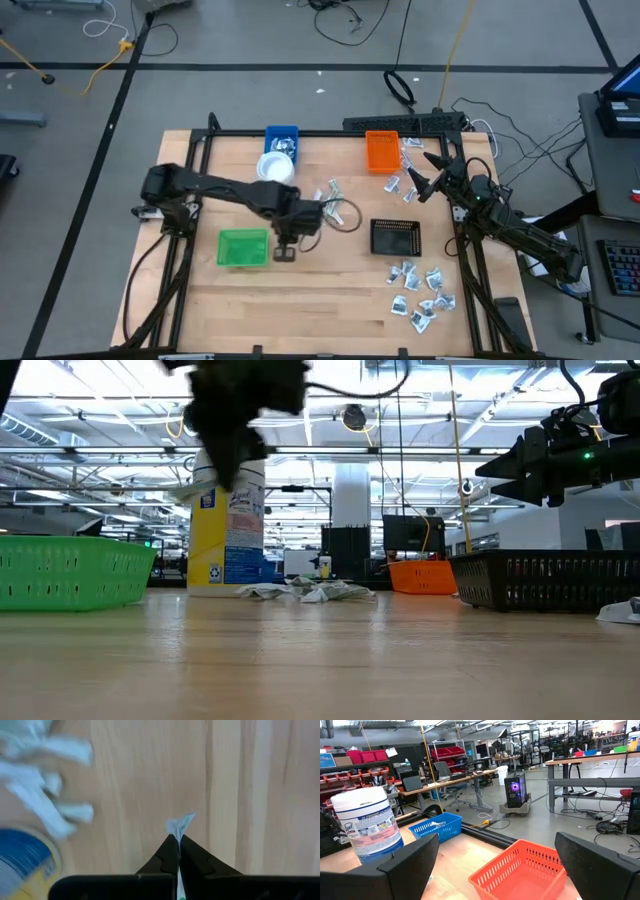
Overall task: Pick & Place First Aid Supplies
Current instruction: Put the green bandage pack into the green bin
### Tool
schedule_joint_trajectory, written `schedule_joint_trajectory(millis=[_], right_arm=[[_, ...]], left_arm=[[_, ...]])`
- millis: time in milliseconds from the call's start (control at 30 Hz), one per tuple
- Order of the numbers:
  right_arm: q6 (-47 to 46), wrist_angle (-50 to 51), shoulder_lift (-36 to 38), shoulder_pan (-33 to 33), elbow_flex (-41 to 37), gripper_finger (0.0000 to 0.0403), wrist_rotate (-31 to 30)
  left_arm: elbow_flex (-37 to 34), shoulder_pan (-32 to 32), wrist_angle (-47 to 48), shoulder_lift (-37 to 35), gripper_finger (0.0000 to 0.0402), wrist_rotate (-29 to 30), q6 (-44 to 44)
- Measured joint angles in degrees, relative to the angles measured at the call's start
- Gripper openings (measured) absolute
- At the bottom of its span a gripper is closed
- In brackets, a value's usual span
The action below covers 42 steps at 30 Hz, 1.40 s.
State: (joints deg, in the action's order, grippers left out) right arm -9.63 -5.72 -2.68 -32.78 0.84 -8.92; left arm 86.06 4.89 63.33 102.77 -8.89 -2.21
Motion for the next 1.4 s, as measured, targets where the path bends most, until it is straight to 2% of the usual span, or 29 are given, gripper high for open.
schedule_joint_trajectory(millis=[267, 500, 767, 967, 1200, 1333, 1400], right_arm=[[0.00, 0.00, 0.00, 0.01, -0.02, 0.0393, -0.01], [0.00, 0.00, 0.00, 0.01, 0.00, 0.0393, 0.01], [0.00, 0.00, 0.00, 0.01, 0.01, 0.0393, -0.01], [0.00, 0.00, 0.00, 0.00, -0.01, 0.0393, 0.00], [0.00, 0.00, 0.00, 0.00, 0.01, 0.0393, -0.01], [0.00, 0.00, 0.00, 0.00, 0.01, 0.0393, 0.00], [0.00, 0.00, 0.00, 0.00, 0.00, 0.0393, -0.01]], left_arm=[[-17.28, 1.78, -1.93, -12.91, 0.0002, 1.43, 1.13], [-26.92, 2.76, -2.24, -22.98, 0.0001, 1.39, 1.11], [-37.06, 5.86, -12.38, -24.60, 0.0001, 1.57, -2.31], [-41.49, 8.23, -17.54, -24.57, 0.0003, 4.16, -4.66], [-41.55, 8.25, -17.25, -24.57, 0.0056, 4.05, -7.51], [-41.52, 8.23, -17.46, -24.57, 0.0114, 4.57, -9.63], [-40.99, 8.24, -16.79, -24.57, 0.0147, 7.10, -12.56]])
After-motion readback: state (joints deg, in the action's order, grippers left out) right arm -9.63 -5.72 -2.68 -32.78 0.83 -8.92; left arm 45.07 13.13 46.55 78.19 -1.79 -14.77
